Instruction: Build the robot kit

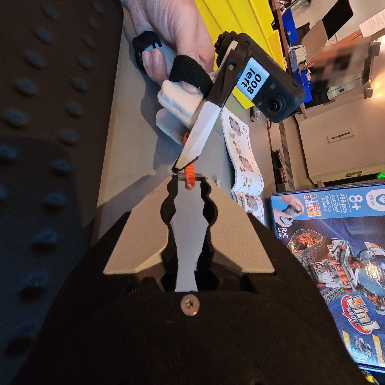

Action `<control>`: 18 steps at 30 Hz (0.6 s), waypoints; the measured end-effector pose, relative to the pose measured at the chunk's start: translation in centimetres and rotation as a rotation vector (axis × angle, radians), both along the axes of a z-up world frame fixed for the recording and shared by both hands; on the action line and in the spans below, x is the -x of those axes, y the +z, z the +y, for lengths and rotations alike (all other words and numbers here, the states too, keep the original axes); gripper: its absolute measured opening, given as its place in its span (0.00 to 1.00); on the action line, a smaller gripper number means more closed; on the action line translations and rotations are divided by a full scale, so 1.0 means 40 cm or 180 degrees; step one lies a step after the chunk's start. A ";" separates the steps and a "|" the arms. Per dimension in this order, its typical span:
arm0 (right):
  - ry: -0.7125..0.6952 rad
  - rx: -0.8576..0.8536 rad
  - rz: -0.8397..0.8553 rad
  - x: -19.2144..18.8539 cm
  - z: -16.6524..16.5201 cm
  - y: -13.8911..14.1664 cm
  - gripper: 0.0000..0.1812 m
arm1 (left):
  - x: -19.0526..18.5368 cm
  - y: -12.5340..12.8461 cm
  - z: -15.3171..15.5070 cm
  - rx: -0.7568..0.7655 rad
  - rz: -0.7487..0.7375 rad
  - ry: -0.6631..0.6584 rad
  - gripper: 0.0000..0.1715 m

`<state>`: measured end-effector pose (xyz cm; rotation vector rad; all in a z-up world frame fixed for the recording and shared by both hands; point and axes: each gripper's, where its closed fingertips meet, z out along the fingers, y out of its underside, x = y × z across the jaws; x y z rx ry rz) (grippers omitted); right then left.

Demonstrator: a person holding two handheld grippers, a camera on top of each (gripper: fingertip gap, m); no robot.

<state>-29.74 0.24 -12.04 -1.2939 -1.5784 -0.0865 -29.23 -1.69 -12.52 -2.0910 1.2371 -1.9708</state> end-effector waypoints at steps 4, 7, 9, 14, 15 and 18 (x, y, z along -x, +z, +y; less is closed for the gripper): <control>-0.0007 -0.0018 -0.0018 0.001 0.000 0.000 0.11 | 0.000 0.000 0.000 -0.0006 -0.0001 -0.0002 0.02; -0.0025 -0.0079 -0.0023 0.000 0.003 0.004 0.11 | 0.000 0.002 0.005 -0.0115 -0.0023 0.0024 0.02; -0.0067 -0.0277 0.0009 0.001 0.012 0.019 0.12 | -0.002 0.014 0.016 -0.0354 -0.0128 0.0084 0.02; 0.0043 -0.0376 0.0077 0.002 0.014 0.024 0.12 | -0.003 0.012 0.020 -0.0765 -0.0108 0.0095 0.02; 0.0061 -0.0357 0.0102 0.003 0.012 0.024 0.12 | -0.004 0.009 0.022 -0.0851 -0.0094 0.0107 0.02; 0.0082 -0.0360 0.0164 0.000 0.015 0.029 0.13 | -0.008 0.009 0.028 -0.1296 -0.0100 0.0143 0.02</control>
